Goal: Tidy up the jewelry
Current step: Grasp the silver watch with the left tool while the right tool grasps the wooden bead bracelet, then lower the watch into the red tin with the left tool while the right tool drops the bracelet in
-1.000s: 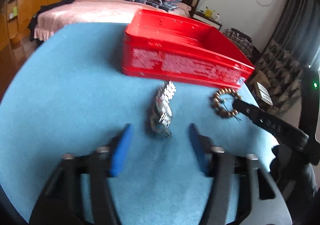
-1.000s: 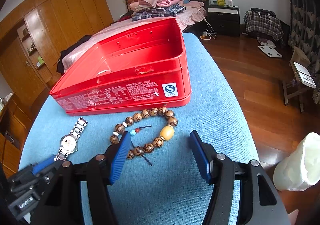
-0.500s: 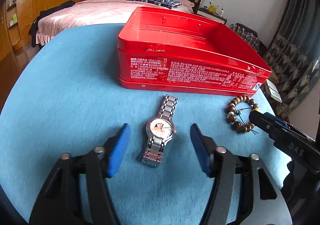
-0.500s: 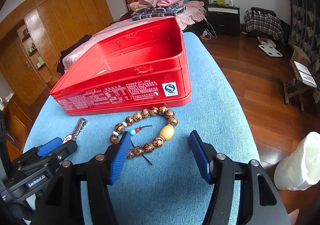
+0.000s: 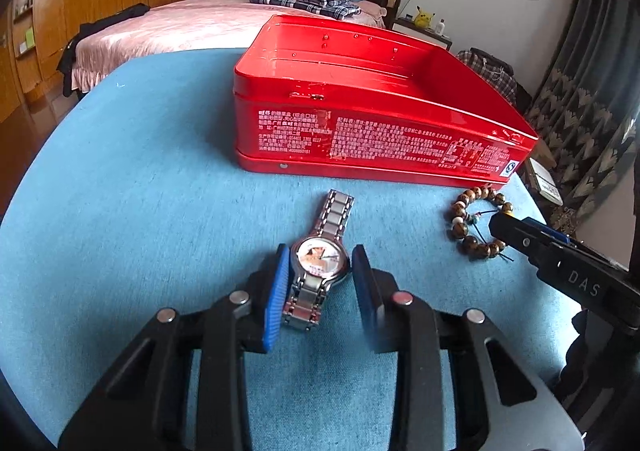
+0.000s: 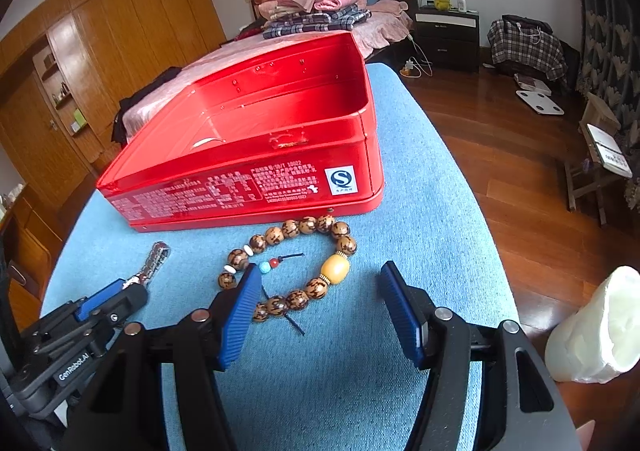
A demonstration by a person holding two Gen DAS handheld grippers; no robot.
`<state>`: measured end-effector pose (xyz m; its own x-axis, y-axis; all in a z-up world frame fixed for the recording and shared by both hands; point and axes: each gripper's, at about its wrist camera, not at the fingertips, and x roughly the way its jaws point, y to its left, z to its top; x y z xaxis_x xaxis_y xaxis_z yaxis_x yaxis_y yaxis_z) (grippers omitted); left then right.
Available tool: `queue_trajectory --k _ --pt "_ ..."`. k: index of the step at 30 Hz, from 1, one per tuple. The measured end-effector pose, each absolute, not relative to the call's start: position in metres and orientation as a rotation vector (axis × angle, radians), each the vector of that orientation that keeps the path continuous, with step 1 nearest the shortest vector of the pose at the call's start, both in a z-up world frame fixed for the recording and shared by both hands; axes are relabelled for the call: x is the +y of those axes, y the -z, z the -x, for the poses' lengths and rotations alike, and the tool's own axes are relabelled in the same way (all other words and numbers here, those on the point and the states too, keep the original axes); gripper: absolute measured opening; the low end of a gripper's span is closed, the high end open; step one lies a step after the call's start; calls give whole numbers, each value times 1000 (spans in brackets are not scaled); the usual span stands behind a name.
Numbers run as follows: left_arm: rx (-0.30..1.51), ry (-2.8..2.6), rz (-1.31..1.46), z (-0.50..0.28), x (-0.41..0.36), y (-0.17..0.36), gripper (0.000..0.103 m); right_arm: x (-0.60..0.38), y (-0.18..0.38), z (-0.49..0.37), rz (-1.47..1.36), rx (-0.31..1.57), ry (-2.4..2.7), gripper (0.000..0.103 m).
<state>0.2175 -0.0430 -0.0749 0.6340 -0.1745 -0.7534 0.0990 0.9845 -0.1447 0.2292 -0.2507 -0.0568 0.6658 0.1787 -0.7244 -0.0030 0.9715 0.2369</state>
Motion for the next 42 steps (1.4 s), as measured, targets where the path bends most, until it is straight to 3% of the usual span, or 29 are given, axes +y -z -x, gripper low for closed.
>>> queue_trajectory --k 3,7,9,11,14,42 --pt "875 147 41 -218 -53 75 36 -247 56 -234 -200 848 -90 62" --pt "872 136 38 -218 -51 75 32 -242 56 -239 -187 859 -81 62" --pt "870 135 51 -216 -49 75 30 -240 56 -240 -168 862 -65 56" --pt "868 138 62 -215 -48 74 30 -240 56 -240 -170 861 -66 27" --pt "859 136 93 -212 -45 73 30 -245 56 -239 -197 865 -106 13" --pt "700 155 126 -188 -48 6 30 -241 -15 -189 -105 705 -162 13"
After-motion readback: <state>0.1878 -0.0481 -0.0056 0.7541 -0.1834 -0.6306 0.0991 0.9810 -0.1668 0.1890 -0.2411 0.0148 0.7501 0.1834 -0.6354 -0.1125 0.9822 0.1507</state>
